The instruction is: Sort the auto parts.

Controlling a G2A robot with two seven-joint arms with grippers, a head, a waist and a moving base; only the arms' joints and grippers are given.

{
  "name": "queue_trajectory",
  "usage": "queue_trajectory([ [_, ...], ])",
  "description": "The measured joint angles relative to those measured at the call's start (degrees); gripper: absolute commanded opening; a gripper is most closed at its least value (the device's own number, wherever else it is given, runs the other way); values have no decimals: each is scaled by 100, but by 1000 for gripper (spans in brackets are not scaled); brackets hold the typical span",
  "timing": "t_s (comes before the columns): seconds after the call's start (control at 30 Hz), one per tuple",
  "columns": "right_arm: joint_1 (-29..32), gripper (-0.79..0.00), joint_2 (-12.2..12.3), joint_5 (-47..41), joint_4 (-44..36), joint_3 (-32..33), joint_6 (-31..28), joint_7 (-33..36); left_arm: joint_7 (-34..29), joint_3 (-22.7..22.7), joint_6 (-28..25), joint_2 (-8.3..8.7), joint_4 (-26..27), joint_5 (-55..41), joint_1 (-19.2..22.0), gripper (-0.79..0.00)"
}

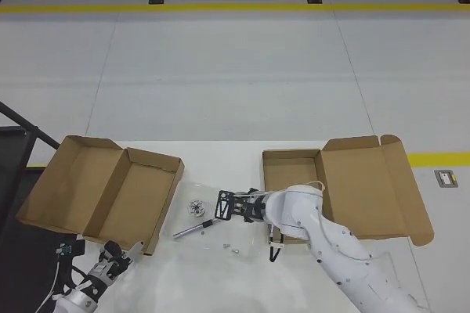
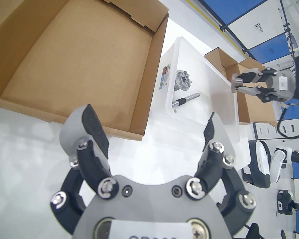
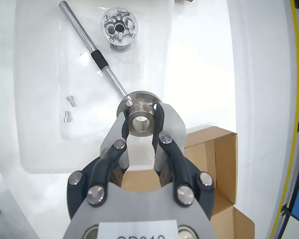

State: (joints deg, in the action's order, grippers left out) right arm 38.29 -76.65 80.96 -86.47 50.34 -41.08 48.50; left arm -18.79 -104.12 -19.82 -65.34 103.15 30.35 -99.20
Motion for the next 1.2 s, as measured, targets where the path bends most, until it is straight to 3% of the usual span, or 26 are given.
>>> queue_trajectory([
  [0.23,617,-785,179,214,-709,556,179,67,41,20,-7,-4,9,-26,0,0],
  [0.6,1252,-785,346,827,-971,1518,1482,416,388,-43,-747,-4,9,-233,-202,0],
  [0.8,979,-785,346,575,101,1727,1488,191,379,-42,-739,-4,15,-218,-205,0],
  [1.2,-366,-785,58,472,2713,1067,1977,-595,380,-42,-739,-4,14,-218,-206,0],
])
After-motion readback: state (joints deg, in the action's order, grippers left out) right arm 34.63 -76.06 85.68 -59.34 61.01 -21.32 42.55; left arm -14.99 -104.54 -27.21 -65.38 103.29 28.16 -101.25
